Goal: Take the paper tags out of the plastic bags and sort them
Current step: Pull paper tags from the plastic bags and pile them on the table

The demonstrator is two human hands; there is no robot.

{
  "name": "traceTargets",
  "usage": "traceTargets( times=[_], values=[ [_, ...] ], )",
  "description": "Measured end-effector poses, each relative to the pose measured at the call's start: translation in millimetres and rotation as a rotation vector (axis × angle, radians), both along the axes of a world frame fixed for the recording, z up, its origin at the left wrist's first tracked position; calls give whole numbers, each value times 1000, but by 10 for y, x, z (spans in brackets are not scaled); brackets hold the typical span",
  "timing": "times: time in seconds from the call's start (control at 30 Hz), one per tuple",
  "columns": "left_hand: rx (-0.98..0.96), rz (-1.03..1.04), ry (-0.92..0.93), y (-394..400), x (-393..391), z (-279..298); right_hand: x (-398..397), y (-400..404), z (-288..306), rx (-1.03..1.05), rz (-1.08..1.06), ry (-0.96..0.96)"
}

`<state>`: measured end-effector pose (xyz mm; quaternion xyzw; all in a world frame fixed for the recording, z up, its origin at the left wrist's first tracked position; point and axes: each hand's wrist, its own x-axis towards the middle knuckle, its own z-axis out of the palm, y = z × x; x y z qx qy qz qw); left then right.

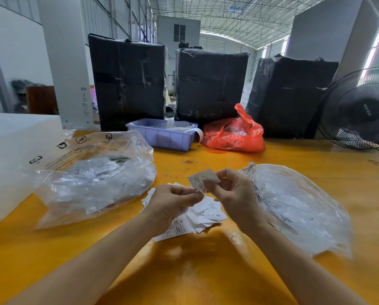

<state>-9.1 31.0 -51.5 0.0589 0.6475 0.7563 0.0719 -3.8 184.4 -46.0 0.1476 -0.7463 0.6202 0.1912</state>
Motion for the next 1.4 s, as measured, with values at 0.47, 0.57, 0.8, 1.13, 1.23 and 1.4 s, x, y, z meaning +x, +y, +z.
traceTargets(
  times=[0.47, 0.57, 0.8, 1.13, 1.23, 1.4],
  values=[
    [-241, 134, 150, -75, -47, -62, -67, 98, -25, 240, -15, -106],
    [-288, 134, 162, -100, -57, -66, -68, 126, -19, 275, 18, -169],
    [-378, 99, 160, -119, -66, -87, -62, 159, 5, 275, 101, -283],
    [-256, 78, 140, -118, -58, -60, -57, 173, 55, 18, 185, -406],
    [-218, 87, 129, -105, -54, -50, -58, 172, 50, 56, 146, -376],
    [-189, 93, 106, -114, -71, -55, -55, 153, 49, 119, 130, -346]
  ],
)
